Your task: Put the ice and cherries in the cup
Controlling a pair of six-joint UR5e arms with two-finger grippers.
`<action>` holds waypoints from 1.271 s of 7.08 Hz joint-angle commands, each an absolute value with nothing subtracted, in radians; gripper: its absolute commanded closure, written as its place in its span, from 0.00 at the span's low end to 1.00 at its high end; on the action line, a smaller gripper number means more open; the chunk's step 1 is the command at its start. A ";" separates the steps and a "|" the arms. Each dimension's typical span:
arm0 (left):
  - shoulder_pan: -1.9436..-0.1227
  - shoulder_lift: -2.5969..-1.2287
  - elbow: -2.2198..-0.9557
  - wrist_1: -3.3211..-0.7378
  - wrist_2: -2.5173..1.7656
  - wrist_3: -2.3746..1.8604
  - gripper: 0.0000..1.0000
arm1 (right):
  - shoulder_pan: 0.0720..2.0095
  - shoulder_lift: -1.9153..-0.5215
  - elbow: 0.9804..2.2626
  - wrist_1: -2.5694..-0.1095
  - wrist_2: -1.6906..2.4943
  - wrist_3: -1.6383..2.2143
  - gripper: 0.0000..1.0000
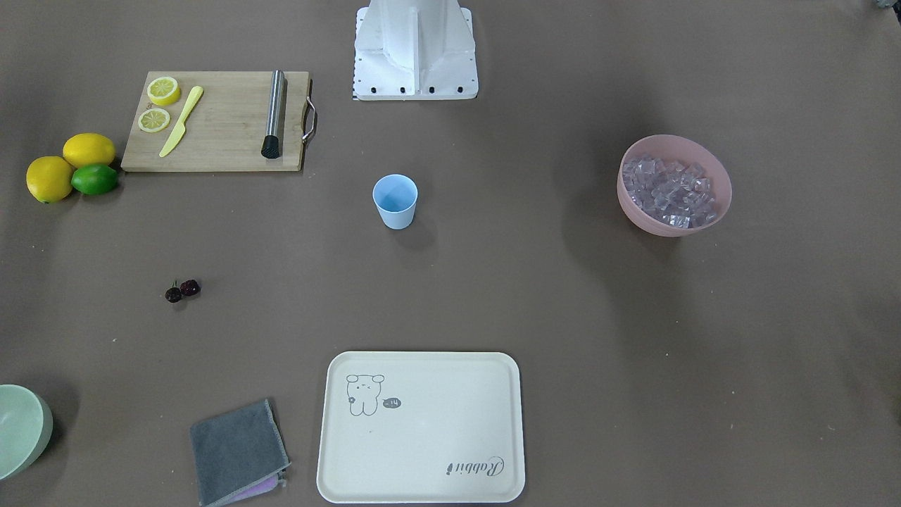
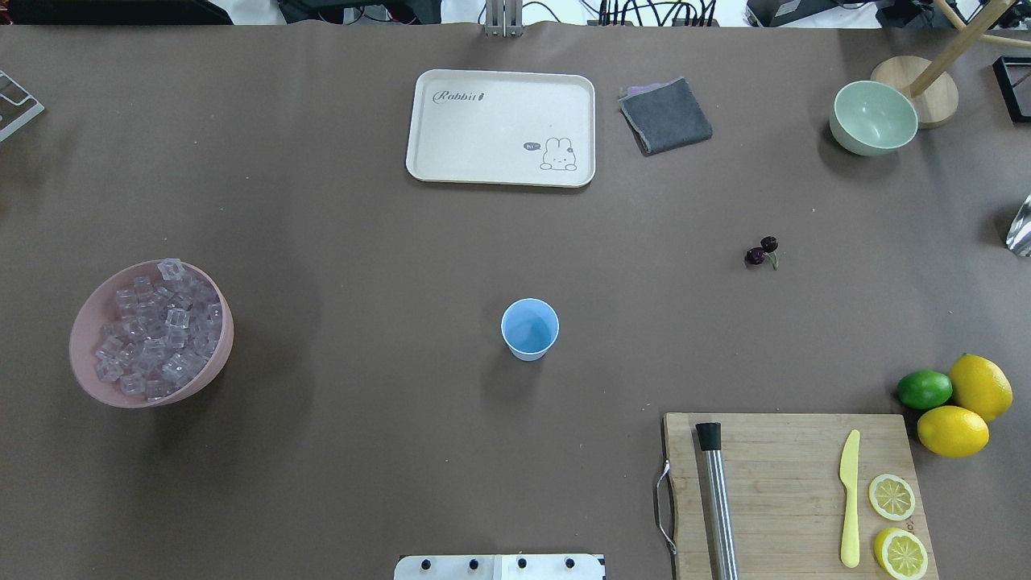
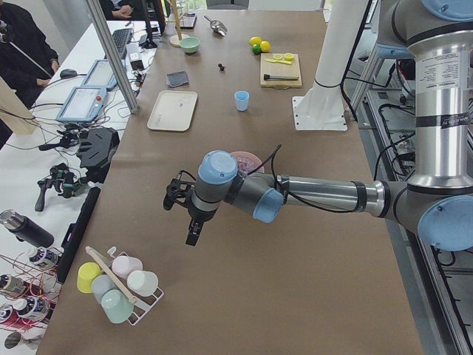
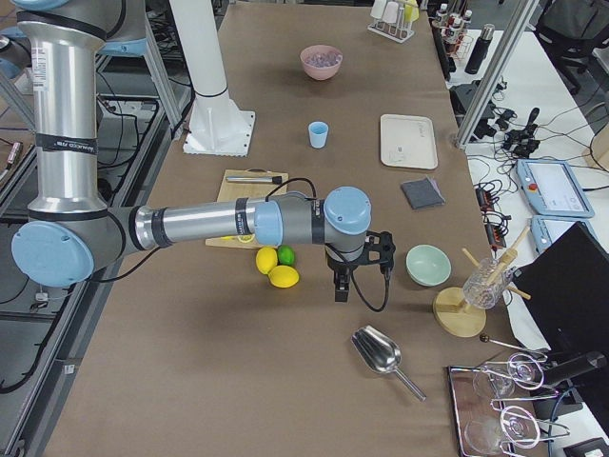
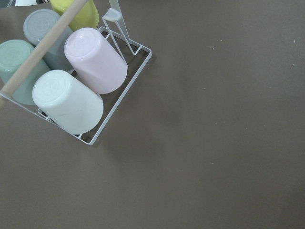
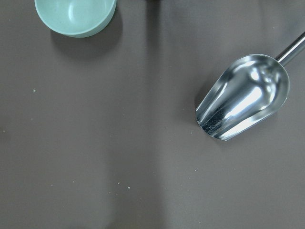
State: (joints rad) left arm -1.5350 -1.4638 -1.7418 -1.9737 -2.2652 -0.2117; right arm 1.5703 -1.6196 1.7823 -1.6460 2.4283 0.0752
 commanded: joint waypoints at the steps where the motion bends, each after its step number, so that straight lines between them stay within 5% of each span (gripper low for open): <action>1: -1.534 -1.468 -1.752 -1.973 -2.293 -0.213 0.02 | 1.569 -1.618 1.784 -1.646 2.433 0.075 0.00; 6: -1.510 -1.518 -1.735 -2.231 -2.522 -0.230 0.02 | 1.569 -1.621 1.795 -1.646 2.436 0.074 0.00; 9: -1.305 -1.532 -1.896 -2.262 -2.348 -0.504 0.02 | 1.569 -1.621 1.793 -1.646 2.436 0.074 0.00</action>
